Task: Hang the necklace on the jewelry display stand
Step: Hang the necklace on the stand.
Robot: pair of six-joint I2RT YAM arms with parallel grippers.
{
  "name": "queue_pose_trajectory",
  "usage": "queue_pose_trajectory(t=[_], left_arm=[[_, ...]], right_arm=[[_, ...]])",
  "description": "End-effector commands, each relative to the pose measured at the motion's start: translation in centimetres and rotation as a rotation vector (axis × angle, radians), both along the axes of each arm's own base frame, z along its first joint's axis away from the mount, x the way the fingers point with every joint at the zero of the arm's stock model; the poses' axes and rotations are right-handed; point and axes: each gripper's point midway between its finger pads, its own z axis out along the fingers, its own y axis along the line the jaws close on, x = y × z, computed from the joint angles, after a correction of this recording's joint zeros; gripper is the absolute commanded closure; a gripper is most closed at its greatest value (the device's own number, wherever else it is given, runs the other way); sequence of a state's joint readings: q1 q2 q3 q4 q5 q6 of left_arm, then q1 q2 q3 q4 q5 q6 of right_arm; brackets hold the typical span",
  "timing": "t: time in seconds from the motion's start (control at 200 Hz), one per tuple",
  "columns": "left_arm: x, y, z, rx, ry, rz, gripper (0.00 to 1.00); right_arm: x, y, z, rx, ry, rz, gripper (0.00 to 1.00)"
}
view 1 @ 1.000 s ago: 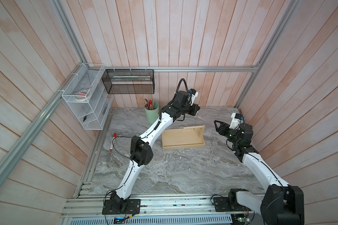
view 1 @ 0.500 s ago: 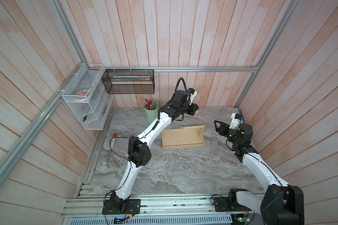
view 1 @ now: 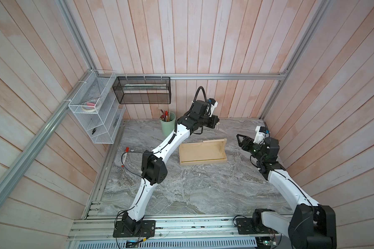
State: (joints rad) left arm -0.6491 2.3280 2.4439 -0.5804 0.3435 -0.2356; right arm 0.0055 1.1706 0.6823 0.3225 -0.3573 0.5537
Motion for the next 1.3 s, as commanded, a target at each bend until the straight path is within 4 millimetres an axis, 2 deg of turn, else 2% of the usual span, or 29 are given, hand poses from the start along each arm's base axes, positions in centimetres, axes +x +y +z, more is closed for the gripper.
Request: queue_pose_trajectory(t=[0.0, 0.35, 0.565, 0.755, 0.955, 1.13, 1.295], left_arm=[[-1.1, 1.3, 3.2, 0.009, -0.058, 0.008, 1.00], [-1.3, 4.1, 3.0, 0.054, -0.055, 0.078, 1.00], [-0.8, 8.1, 2.1, 0.100, -0.040, 0.163, 1.00], [-1.1, 11.6, 1.2, 0.135, -0.029, 0.227, 1.00], [-1.5, 14.4, 0.7, 0.152, -0.023, 0.283, 1.00], [-1.7, 16.0, 0.7, 0.157, -0.028, 0.316, 1.00], [-1.9, 16.6, 0.7, 0.161, -0.032, 0.330, 1.00]], right_arm=[[-0.1, -0.3, 0.6, 0.004, -0.028, -0.013, 0.41], [-0.1, 0.0, 1.2, 0.003, -0.027, 0.004, 0.41], [-0.3, 0.5, 1.9, 0.016, -0.036, 0.032, 0.41], [-0.6, 0.7, 2.5, 0.010, -0.045, 0.048, 0.40], [-0.8, 1.4, 3.5, -0.003, -0.058, 0.069, 0.39], [-1.0, 2.2, 4.5, -0.031, -0.074, 0.077, 0.39], [-0.9, 2.9, 4.6, -0.035, -0.072, 0.091, 0.39]])
